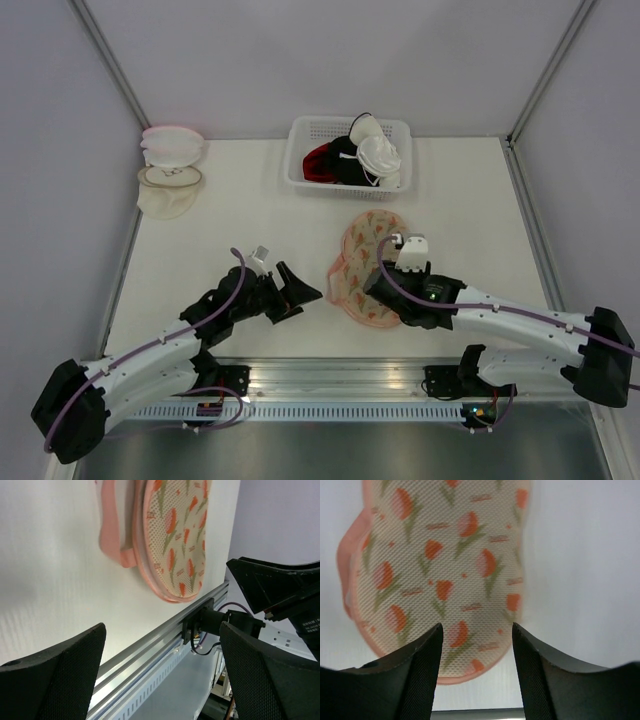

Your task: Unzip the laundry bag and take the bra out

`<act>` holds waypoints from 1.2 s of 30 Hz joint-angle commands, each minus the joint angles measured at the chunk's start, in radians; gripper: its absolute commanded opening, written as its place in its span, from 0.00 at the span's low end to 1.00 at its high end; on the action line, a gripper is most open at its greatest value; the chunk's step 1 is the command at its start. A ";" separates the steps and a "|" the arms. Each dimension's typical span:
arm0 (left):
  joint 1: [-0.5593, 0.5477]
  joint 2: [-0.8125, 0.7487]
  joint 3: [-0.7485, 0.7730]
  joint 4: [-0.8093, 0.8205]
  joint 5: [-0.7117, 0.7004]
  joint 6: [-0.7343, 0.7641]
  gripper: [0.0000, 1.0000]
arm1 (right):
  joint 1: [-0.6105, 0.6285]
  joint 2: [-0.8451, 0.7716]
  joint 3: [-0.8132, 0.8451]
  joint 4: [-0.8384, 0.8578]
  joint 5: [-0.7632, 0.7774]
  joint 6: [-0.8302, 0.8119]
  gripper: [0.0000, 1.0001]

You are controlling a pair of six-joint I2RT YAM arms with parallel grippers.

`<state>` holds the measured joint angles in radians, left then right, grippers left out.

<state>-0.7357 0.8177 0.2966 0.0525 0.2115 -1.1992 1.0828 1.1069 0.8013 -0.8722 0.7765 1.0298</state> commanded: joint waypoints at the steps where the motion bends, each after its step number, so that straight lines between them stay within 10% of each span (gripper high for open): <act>1: -0.002 -0.011 -0.017 -0.034 -0.017 0.018 0.97 | 0.000 0.071 0.015 0.270 -0.230 -0.266 0.62; 22: -0.001 -0.290 -0.086 -0.204 -0.060 -0.007 1.00 | 0.095 0.683 0.423 0.159 -0.114 -0.347 0.54; 31: -0.001 -0.316 -0.116 -0.215 -0.057 -0.017 0.99 | 0.115 0.708 0.458 0.078 -0.025 -0.295 0.04; 36: -0.001 -0.318 -0.116 -0.215 -0.058 -0.016 1.00 | 0.115 0.647 0.446 0.000 0.079 -0.203 0.00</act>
<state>-0.7357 0.5076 0.1890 -0.1600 0.1623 -1.1988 1.1965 1.8206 1.2263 -0.7868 0.7403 0.7467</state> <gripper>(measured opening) 0.993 0.008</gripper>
